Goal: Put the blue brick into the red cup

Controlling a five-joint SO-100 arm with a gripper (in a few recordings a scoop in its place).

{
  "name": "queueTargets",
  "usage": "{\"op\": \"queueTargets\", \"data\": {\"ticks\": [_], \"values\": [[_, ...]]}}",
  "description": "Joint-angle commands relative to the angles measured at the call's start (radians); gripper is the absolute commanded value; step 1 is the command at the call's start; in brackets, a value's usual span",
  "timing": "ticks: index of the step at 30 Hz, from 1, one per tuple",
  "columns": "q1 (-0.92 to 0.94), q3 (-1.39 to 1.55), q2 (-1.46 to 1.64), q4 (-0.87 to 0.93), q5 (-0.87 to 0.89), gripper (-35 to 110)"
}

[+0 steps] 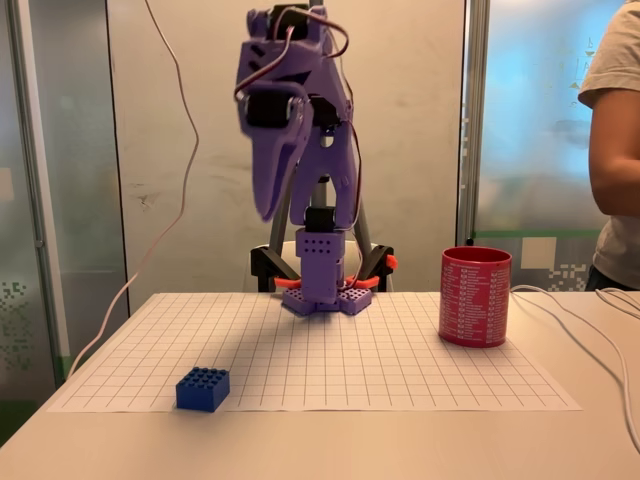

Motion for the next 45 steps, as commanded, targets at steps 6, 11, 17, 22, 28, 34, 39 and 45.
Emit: {"op": "queueTargets", "data": {"ticks": [6,11,17,22,28,34,39,45], "values": [[0.109,0.031,-0.150,-0.066,-0.150,0],[0.144,0.117,-0.198,-0.198,-0.167,0],[0.114,0.146,-0.281,-0.319,-0.117,0],[0.086,0.135,-0.310,-0.373,-0.135,0],[0.095,0.117,-0.324,-0.344,-0.147,12],[0.114,0.120,-0.360,-0.236,-0.209,49],[0.137,0.130,-0.407,-0.215,-0.296,49],[0.173,0.153,-0.515,-0.359,-0.322,49]]}}
